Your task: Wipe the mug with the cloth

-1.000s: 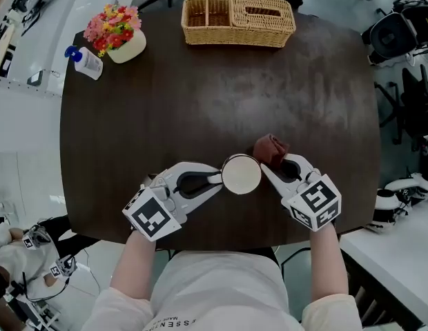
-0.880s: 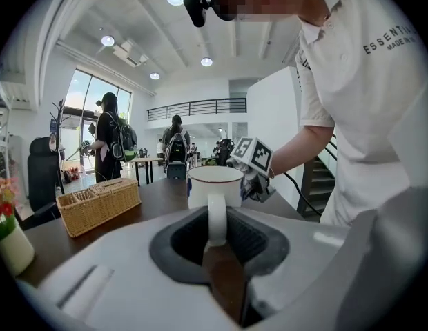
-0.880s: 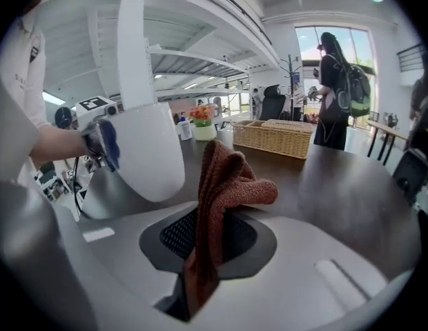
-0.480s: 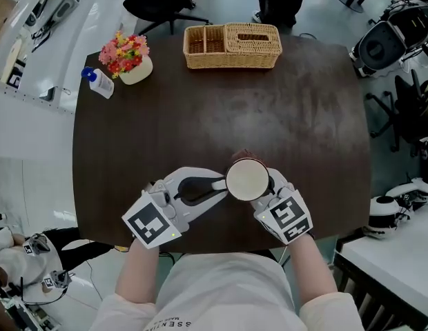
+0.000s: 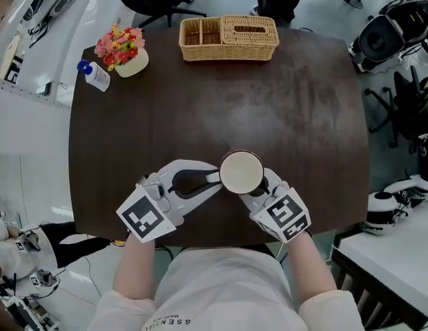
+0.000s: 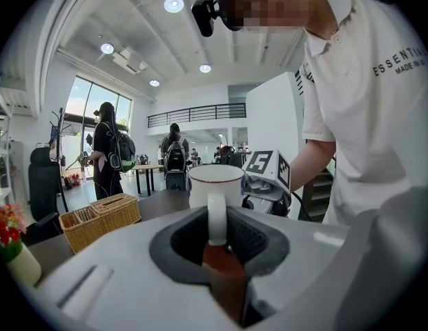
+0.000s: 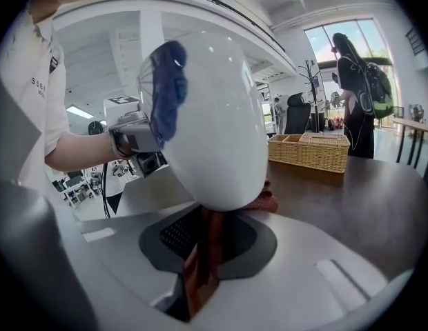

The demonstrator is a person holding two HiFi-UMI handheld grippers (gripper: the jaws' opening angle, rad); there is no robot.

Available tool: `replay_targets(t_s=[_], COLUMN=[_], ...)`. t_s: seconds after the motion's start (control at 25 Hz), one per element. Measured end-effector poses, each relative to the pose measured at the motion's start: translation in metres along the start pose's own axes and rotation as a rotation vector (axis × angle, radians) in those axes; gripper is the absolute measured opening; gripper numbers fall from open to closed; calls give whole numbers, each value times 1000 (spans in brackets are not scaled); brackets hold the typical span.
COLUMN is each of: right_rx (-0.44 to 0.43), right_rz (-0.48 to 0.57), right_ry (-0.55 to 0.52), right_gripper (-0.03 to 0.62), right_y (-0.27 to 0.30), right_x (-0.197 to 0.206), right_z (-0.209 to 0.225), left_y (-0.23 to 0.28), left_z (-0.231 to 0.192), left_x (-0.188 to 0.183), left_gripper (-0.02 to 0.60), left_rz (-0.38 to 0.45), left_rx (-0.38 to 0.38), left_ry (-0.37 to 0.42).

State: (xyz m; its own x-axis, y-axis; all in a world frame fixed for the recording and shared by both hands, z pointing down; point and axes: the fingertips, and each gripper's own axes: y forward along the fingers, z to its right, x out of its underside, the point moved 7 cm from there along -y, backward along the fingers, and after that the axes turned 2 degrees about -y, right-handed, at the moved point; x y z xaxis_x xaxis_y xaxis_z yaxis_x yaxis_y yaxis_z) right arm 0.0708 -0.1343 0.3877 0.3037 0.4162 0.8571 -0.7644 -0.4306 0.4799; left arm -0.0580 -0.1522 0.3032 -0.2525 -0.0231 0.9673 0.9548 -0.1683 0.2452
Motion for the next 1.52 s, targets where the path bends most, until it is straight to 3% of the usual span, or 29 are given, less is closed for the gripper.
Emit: replay_targets(t_s=[0.28,0.52,0.72,0.88,1.0,1.24,1.52], right_rx=[-4,120,227,278,282,261,247], right_rz=[-51,23,25,61,80,65,62], right_ry=[-9,105,63,39,24,-22,-25], right_gripper=[84,83,83,83,83,83,84], right_y=[-17,-42,-51,-44,-37,-24,-19], right_x=[15,13,2,-6,-7,5,13], right_z=[10,59,84,90,87,79,74], left_y=[2,-1,3,10,15,19,18], left_z=[6,3,3,4,8,14,18], left_x=[4,16,45,88,116,145,160], left_gripper=[74,74,74,74,74,74,74], left_rz=[-11,-27,2,-46,-97,-140,-132], left_rx=[6,7,4,10,24,23,20], left_ry=[-5,29,-10,-72,-112,-111,-118])
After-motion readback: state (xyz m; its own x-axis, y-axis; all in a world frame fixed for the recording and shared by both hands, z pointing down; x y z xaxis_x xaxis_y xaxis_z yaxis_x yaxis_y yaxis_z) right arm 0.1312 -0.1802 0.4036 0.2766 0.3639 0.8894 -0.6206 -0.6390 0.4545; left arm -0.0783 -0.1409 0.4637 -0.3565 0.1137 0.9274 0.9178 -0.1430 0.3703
